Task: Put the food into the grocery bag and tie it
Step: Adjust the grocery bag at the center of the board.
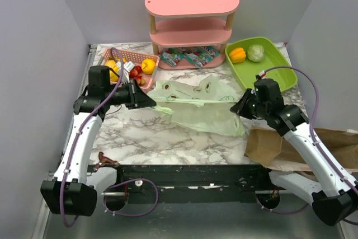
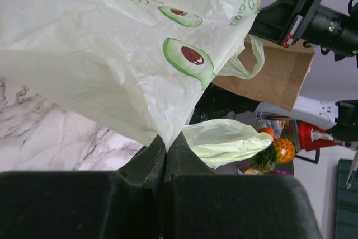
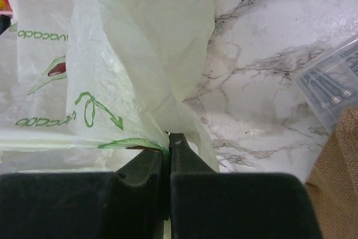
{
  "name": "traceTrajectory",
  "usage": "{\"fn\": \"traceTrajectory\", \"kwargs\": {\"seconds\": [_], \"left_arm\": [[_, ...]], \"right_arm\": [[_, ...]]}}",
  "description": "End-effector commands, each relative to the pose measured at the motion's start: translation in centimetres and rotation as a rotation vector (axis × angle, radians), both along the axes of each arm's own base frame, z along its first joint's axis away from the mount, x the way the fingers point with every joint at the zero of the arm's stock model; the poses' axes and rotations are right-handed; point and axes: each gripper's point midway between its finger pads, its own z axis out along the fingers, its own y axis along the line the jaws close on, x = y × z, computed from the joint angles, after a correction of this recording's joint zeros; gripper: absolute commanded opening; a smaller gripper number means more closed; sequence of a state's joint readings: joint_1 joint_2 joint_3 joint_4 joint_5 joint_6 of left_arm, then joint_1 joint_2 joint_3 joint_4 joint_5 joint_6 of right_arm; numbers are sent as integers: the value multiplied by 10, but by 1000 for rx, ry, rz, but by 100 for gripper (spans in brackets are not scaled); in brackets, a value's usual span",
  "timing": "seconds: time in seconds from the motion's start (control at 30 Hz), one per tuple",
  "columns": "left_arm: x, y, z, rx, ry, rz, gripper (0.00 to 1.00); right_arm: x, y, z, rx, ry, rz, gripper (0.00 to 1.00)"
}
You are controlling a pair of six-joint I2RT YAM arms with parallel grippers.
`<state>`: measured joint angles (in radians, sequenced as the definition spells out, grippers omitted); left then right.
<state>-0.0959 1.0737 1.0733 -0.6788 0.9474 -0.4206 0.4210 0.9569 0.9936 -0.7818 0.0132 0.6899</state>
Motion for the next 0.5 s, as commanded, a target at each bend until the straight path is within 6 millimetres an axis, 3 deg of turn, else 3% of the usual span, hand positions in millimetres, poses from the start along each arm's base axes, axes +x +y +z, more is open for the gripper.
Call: {"fn": "traceTrajectory", "kwargs": {"seconds": [0.0, 0.1, 0.13, 0.2, 0.3, 0.47], "left_arm": [[20, 43, 24, -5, -45, 238, 0], [21, 51, 32, -32, -58, 267, 0], [21, 52, 31, -28, -55, 273, 7], [21, 54, 24, -10, -42, 281, 31], [20, 57, 16, 1, -45, 309, 51], [23, 68, 17, 50, -79, 404, 61]], "right_arm": [[-3, -78, -12, -248, 8, -310, 1], [-5, -82, -6, -242, -15, -333, 1], [-4, -81, -3, -231, -28, -326, 1], [-3, -74, 2, -205, -50, -293, 1], [-2, -61, 6, -162, -79, -218, 1], [-2, -30, 14, -63, -101, -60, 1]]}}
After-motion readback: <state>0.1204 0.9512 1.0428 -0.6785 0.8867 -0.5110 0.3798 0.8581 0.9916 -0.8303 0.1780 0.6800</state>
